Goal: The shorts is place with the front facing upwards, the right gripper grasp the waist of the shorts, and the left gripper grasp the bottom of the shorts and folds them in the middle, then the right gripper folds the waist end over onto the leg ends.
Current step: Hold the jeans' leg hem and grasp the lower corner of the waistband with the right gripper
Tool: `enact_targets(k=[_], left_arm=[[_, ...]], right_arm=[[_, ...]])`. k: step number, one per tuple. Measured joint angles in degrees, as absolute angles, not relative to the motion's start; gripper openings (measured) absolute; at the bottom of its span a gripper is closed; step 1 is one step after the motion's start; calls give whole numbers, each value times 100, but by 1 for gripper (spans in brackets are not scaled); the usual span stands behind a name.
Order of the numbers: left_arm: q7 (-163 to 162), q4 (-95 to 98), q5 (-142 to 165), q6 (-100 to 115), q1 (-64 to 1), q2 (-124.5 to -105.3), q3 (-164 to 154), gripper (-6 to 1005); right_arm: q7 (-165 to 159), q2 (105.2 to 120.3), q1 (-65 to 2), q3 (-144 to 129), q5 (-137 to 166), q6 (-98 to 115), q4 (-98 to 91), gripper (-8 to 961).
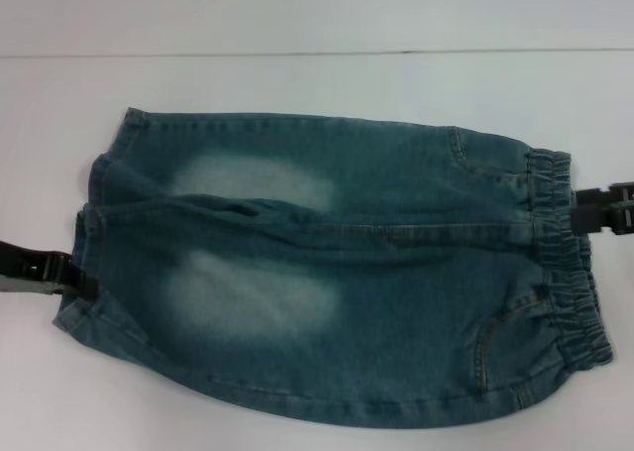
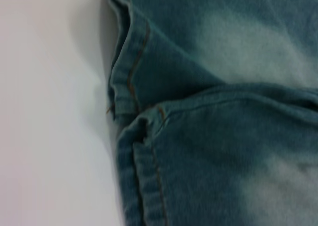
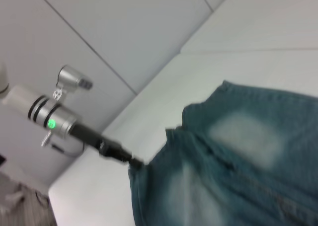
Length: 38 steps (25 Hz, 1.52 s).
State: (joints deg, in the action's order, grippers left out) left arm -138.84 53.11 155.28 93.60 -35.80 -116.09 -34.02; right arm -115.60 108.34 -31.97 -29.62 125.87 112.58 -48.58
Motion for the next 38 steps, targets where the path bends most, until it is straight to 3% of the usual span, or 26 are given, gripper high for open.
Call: enact_targets(k=[4, 19, 32, 38], left_arm=[[-13846, 5311, 15528, 9328, -3654, -11605, -3399, 36], [-13808, 5290, 15256, 9267, -3756, -11603, -3395, 35], [-13807, 5291, 15083, 9294, -3743, -11601, -3392, 35], [-13803, 5294, 14981, 9315, -3730, -11590, -3410, 35]], right_arm=[[-12157, 10762, -3328, -3311, 13481, 11360, -5402, 854], [-11969, 10895, -3880, -4162, 15757, 10971, -5045, 854], [-11982, 10912, -4166, -4726, 15883, 10418, -4271, 855], [-11970, 11005, -4212, -4733, 15885, 10367, -4183, 855]])
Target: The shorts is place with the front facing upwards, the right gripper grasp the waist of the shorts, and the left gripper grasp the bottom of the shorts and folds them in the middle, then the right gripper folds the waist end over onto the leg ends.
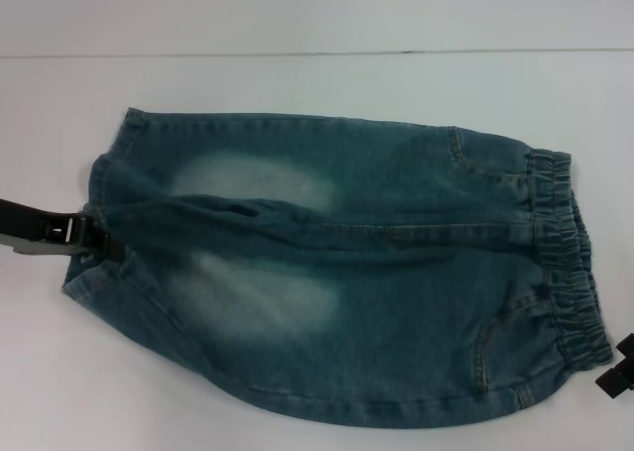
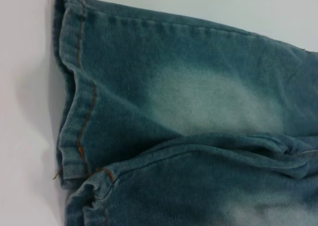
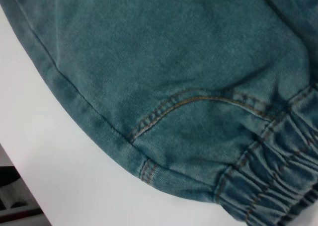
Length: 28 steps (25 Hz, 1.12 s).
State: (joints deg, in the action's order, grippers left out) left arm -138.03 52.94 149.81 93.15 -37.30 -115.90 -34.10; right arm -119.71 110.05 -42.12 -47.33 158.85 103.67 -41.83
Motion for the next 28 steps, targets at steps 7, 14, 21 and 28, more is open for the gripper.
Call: enact_targets(k=[7, 14, 21, 28], left_arm=[[-13800, 5291, 14981, 9319, -3725, -11591, -3432, 35], [-13799, 5291, 14983, 9371, -3692, -11593, -3403, 35], [-13803, 5370, 14981, 9493, -3691, -11589, -3392, 34], [-13799, 5370, 14978, 9460, -3691, -11584, -3392, 34]], right_arm=[[-11963, 11050, -4252, -4753, 15884, 10310, -4175, 855], [-11962, 11107, -4316, -4763, 15878, 10111, -4062, 855], [-11945, 11164, -4410, -4732, 15805, 10104, -4064, 854], [-11810, 11095, -4423, -4701, 15512, 10277, -4161, 848]])
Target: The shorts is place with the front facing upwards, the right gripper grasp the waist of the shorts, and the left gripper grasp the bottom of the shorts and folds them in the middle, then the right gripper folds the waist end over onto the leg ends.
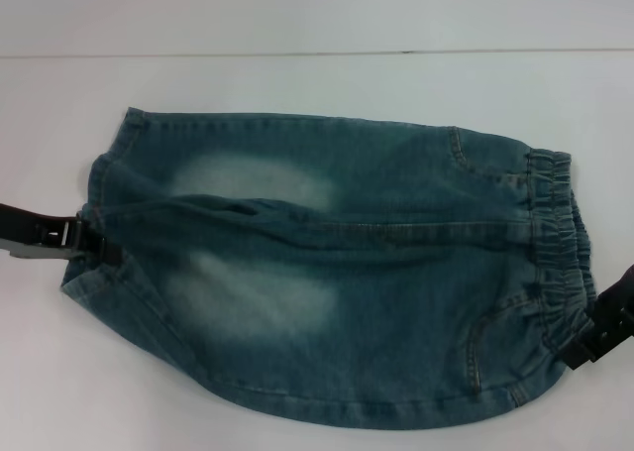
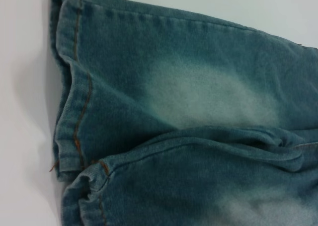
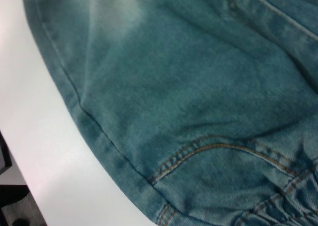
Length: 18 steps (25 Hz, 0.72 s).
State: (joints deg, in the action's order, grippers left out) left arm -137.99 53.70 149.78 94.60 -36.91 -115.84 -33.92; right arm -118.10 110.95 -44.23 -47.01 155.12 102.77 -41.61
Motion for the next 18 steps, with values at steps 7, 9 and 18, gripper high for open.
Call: enact_targets(k=[7, 9, 18], left_arm=[[-13799, 5366, 14976, 9442, -3693, -11580, -3392, 34], [-13799, 5355, 14976, 9444, -3708, -11572, -3392, 34], [-13803, 5345, 14926, 9458, -3752, -11557, -3393, 35]], right_arm=[[-11553, 11121, -4444, -4725, 15483, 10298, -4171, 837], [-11551, 11126, -4465, -4730, 15495, 10271, -4172, 754], [-11529, 11144, -4493, -4735, 15498, 10197, -4175, 275]])
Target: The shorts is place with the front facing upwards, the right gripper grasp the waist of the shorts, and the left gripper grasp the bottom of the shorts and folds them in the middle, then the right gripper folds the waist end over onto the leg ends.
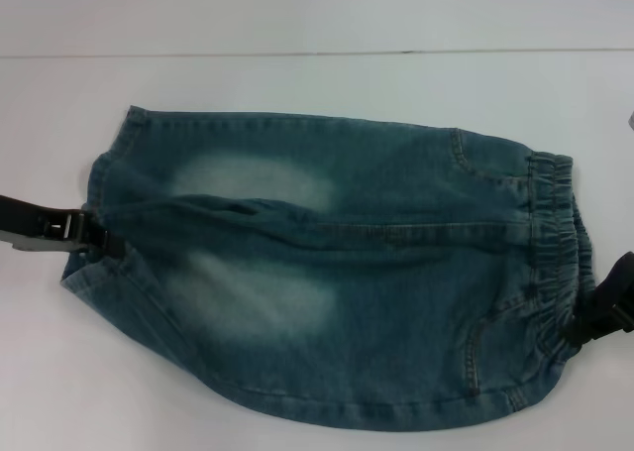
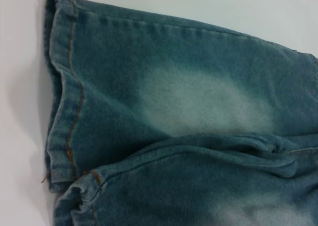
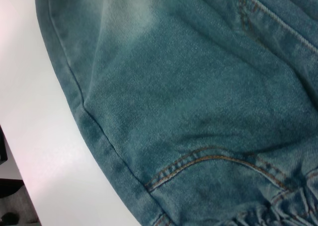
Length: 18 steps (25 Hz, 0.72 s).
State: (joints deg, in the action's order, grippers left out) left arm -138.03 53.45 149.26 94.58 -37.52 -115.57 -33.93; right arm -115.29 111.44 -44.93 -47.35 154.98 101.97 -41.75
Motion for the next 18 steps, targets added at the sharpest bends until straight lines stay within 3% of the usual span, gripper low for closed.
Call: enact_targets(k=[2, 7, 18], left_arm=[[-13803, 5334, 14924, 9452, -3753, -11549, -3389, 36], [-13804, 5354, 14897, 9452, -3744, -11545, -3263, 35], [-13800, 5236, 14530, 9029, -3686, -11462, -2280, 35]], right_arm=[[-11519, 11145, -4481, -4735, 15499, 10182, -4175, 177], [-11505, 11128, -4431, -4638, 15469, 10131, -4149, 35], [-11019, 10939, -3961, -2988, 14664, 10016, -4129, 35]])
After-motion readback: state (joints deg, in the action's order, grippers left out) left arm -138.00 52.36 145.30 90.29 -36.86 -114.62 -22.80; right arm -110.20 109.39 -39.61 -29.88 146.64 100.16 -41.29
